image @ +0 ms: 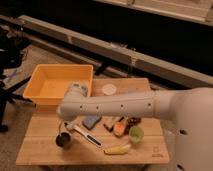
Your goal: Place fork in metal cup
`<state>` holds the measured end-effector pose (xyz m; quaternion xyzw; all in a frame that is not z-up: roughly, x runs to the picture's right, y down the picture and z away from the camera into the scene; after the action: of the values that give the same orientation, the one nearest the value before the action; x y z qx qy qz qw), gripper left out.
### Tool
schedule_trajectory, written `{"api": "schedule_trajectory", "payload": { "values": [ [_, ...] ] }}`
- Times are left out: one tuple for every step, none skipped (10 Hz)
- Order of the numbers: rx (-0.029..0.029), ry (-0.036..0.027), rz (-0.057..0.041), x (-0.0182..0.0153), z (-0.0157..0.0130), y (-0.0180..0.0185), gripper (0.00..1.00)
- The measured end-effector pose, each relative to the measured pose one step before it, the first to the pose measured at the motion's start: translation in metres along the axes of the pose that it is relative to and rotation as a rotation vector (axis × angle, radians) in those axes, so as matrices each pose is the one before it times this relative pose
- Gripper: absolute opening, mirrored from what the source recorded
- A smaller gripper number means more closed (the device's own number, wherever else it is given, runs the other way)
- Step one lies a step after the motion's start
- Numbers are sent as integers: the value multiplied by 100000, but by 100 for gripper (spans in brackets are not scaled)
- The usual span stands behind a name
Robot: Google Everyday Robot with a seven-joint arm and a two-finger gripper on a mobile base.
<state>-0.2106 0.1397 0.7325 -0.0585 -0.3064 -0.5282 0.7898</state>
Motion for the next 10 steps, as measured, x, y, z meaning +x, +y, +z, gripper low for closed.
{"api": "schedule_trajectory", "payload": {
  "values": [
    [656, 564, 961, 154, -172, 536, 0],
    [957, 525, 1113, -120, -283, 879, 0],
    [523, 99, 313, -149, -164, 353, 0],
    [589, 185, 663, -161, -289, 596, 0],
    [437, 271, 887, -140, -307, 704, 0],
    [839, 166, 501, -428, -292, 426, 0],
    [737, 204, 84, -471, -235, 198, 0],
    [658, 442, 350, -328, -253, 208, 0],
    [624, 499, 179, -427, -258, 105, 0],
    [576, 470, -129, -483, -177, -79, 0]
  ]
}}
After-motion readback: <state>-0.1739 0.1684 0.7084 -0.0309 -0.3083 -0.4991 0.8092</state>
